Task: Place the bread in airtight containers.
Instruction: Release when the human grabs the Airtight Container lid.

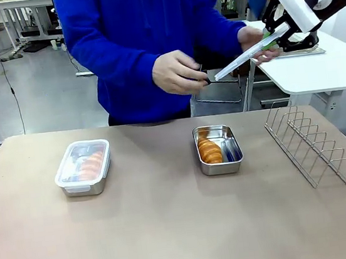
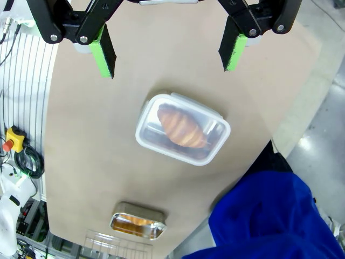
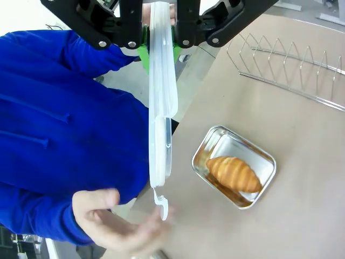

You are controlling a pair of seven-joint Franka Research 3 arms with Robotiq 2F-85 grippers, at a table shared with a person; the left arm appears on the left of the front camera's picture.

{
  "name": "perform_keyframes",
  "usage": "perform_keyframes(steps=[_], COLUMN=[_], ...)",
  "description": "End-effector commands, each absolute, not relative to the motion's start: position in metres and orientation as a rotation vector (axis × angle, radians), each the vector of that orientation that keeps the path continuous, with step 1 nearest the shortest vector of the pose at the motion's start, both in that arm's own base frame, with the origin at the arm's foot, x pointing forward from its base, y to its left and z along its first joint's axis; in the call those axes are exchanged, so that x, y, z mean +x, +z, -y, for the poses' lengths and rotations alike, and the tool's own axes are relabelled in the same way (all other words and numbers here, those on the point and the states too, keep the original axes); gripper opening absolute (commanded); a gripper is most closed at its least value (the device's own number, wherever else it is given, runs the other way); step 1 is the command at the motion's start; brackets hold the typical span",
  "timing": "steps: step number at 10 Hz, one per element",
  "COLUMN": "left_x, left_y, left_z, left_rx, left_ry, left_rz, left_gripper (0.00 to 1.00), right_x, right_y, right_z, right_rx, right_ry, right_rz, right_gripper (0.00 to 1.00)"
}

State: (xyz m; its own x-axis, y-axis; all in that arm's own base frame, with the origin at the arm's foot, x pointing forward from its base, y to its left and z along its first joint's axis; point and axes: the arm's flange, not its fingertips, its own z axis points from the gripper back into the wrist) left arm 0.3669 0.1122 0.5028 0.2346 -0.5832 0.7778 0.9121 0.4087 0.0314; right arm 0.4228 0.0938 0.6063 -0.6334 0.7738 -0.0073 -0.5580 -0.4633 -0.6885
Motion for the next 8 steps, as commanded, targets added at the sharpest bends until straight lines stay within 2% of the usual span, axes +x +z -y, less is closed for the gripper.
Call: perform_keyframes(steps=[1,8], left_x=[0.3668,0.3668], left_y=[0.5020,0.5020], left_z=[-0.1122,-0.1122], left_rx=[-0.491,-0.491], left_ry=[-1.098,-1.098], left_rz=[0.833,0.833], left_gripper=[1.00,1.00], right_x=[0.4216,0.4216], right_y=[0.6074,0.6074], right_z=[-0.0931,-0.0931], right_rx=[-0.404,-0.404], right_ry=[2.116,2.116], right_rz=[0.865,0.865], right_gripper=[0.04,0.04])
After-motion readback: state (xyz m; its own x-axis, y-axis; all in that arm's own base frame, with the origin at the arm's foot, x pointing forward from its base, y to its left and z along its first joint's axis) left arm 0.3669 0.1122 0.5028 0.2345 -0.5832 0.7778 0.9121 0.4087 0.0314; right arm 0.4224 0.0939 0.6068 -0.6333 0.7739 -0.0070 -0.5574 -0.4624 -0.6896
